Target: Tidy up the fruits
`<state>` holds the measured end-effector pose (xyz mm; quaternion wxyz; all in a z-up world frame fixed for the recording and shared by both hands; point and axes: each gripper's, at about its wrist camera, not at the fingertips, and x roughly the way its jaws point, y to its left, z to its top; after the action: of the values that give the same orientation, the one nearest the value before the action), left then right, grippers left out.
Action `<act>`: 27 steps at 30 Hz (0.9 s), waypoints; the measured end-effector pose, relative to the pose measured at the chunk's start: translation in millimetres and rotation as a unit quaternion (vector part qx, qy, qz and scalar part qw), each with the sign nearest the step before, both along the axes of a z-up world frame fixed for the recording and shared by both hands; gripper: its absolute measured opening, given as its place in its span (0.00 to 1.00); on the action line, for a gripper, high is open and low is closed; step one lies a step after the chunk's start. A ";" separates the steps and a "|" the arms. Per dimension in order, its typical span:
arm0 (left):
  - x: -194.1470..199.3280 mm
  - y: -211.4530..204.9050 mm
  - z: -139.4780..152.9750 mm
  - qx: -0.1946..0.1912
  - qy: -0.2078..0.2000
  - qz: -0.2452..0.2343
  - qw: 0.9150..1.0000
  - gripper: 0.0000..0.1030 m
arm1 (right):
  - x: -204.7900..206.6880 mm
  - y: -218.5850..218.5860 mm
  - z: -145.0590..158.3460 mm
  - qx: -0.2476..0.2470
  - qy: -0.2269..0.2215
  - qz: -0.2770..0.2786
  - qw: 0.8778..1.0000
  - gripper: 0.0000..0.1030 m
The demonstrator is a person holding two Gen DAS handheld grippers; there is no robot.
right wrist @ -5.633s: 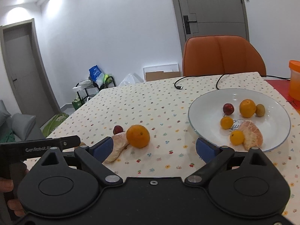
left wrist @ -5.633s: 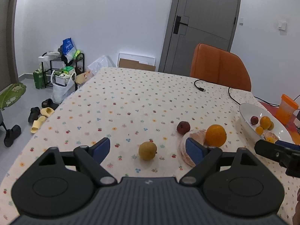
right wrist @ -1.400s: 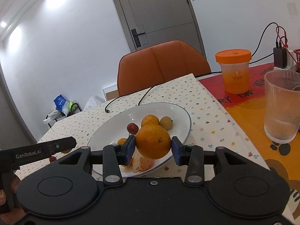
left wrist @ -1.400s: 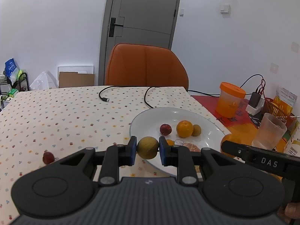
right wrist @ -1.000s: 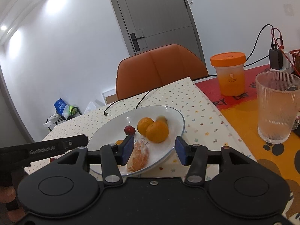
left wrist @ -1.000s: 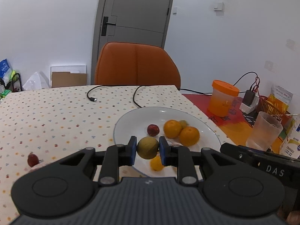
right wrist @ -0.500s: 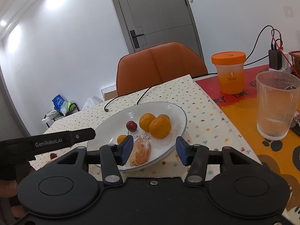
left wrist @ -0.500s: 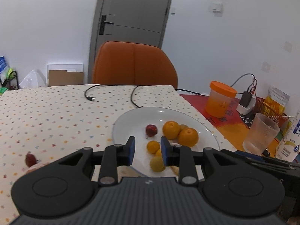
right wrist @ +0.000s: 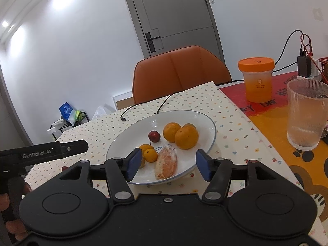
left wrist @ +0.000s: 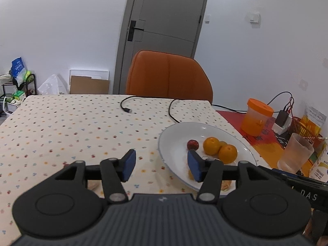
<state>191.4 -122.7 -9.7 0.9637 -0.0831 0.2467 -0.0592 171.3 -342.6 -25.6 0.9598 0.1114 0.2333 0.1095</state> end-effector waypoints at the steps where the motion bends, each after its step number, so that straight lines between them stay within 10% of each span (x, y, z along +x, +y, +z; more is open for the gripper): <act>1: -1.5 2.8 0.4 -0.001 -0.001 0.002 1.000 0.54 | -0.3 2.0 0.7 0.000 0.001 0.001 1.000 0.57; 27: -54.0 96.7 2.5 -0.002 -0.001 0.077 0.997 0.63 | -17.9 73.6 8.5 -0.011 -0.006 0.055 0.998 0.76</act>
<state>137.4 -26.0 -7.2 0.9655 -0.1039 0.2385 0.0148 153.4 -269.0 -17.1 0.9547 0.0875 0.2349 0.1605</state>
